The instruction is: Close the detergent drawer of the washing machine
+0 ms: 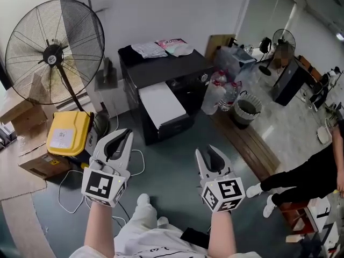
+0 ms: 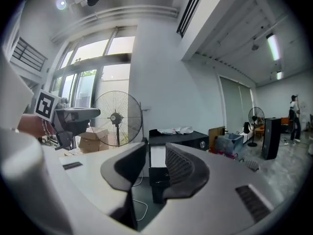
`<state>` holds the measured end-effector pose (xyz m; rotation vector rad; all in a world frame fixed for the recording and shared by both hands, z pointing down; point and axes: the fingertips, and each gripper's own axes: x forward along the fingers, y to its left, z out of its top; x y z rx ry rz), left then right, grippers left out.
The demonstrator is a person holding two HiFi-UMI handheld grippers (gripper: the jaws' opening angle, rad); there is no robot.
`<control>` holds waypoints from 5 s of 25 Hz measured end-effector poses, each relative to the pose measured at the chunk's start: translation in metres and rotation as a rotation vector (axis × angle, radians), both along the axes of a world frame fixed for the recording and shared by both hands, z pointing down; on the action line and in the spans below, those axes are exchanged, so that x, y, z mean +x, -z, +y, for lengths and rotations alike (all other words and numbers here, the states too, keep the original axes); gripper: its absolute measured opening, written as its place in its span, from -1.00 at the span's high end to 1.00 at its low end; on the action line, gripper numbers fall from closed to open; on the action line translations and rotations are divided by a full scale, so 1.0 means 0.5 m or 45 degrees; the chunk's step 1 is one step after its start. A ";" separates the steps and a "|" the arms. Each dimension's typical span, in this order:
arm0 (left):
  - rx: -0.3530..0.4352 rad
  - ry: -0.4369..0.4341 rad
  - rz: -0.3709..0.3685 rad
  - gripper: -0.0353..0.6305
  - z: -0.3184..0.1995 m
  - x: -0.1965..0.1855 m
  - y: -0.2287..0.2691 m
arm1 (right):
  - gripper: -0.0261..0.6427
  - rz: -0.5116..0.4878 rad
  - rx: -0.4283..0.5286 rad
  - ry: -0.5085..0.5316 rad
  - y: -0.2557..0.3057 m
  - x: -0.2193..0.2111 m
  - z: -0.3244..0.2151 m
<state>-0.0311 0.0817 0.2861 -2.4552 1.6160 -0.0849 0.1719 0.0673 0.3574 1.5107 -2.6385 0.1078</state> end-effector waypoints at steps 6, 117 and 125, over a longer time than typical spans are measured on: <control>-0.022 -0.028 -0.003 0.83 -0.080 -0.011 -0.027 | 0.58 -0.024 -0.106 -0.011 -0.066 -0.023 -0.065; -0.346 -0.188 -0.081 0.83 -0.653 -0.117 -0.249 | 0.02 -1.282 -0.818 0.255 -0.501 -0.225 -0.549; -0.341 -0.209 -0.088 0.83 -0.674 -0.146 -0.240 | 0.02 -1.287 -0.808 0.233 -0.501 -0.245 -0.569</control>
